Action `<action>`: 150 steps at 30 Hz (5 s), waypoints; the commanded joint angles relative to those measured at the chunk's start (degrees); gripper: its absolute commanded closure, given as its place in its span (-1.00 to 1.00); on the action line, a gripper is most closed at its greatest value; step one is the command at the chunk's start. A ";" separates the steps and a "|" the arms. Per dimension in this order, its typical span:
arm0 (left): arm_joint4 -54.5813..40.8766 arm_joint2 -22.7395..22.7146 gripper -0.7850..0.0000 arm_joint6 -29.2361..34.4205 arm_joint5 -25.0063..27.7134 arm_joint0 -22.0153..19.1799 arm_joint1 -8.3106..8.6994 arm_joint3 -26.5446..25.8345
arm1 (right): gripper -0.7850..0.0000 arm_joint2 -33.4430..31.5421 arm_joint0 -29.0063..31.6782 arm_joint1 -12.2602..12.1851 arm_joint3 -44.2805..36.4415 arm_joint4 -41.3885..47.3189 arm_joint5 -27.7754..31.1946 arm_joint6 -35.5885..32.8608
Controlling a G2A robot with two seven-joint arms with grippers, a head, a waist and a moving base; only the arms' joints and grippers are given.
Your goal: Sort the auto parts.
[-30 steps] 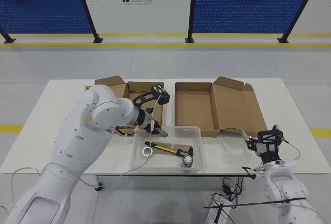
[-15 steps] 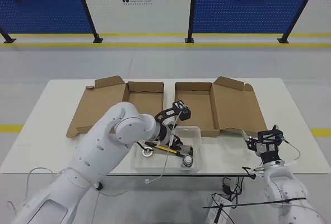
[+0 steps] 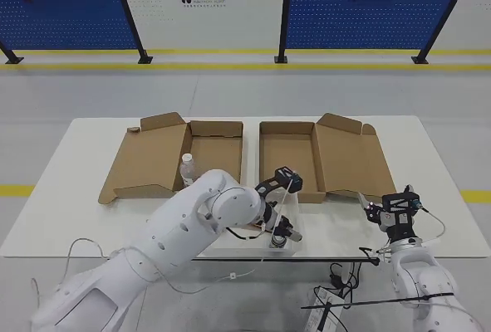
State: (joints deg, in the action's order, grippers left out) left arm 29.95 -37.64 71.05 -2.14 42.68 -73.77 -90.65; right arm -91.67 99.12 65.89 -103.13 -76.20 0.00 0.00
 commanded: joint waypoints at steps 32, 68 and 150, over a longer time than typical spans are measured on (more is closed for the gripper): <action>0.15 3.51 -0.90 4.44 -4.23 -0.78 -1.98 4.23 | -1.00 0.00 0.00 0.00 0.00 0.00 0.00 0.00; 0.73 4.01 -0.37 4.20 -3.29 -2.05 -3.64 9.32 | -1.00 0.00 0.00 0.00 0.00 0.00 0.00 0.00; 5.10 1.62 1.00 7.67 -1.03 -1.87 -4.50 8.34 | -1.00 0.00 0.00 0.00 0.00 0.00 0.00 0.00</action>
State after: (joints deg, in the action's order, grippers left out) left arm 35.00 -35.92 78.52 -3.47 40.78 -78.33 -82.08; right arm -91.67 99.12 65.89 -103.13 -76.20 0.00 0.00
